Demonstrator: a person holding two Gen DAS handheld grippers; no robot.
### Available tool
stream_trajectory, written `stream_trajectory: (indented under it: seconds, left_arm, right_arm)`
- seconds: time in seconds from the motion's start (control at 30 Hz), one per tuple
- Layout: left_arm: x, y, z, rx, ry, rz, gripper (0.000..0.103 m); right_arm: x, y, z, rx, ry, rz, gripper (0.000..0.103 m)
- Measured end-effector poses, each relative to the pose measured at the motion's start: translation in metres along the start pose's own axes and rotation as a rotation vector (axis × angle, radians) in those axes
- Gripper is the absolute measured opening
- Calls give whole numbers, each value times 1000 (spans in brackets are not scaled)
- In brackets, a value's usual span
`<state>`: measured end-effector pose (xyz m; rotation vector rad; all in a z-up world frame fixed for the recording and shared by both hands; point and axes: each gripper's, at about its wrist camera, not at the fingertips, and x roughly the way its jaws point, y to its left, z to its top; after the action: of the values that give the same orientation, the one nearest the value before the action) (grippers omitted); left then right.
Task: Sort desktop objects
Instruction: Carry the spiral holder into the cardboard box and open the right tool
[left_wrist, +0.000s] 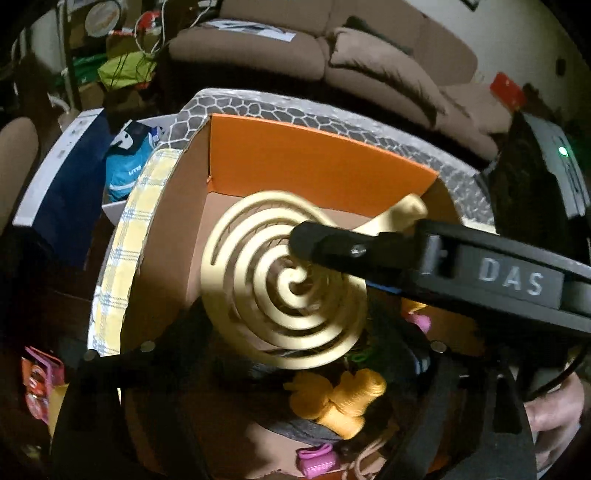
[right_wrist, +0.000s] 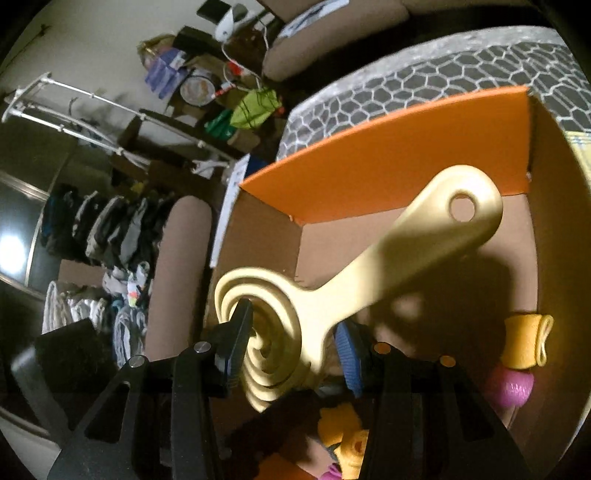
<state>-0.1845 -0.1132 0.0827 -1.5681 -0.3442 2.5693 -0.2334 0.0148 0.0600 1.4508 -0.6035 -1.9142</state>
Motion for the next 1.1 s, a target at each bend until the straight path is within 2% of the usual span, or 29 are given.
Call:
stream_trajectory:
  seconds: [0.2, 0.3, 0.4, 0.53, 0.8, 1.1]
  left_arm:
    - [9, -12, -2, 41, 23, 88, 93]
    - [12, -12, -1, 50, 28, 107, 93]
    - [10, -11, -1, 50, 30, 94, 93]
    - [0, -1, -1, -8, 30, 44, 93]
    - [-29, 16, -8, -76, -4, 34, 93]
    - [-65, 18, -40, -134, -49, 11, 101]
  right_arm:
    - [18, -19, 3, 66, 74, 7, 49]
    - [21, -27, 3, 90, 83, 19, 49]
    - [20, -30, 4, 101, 86, 19, 49]
    - [12, -31, 5, 103, 78, 12, 49]
    - [-13, -17, -1, 42, 43, -42, 52]
    - [-56, 11, -27, -60, 3, -139, 60]
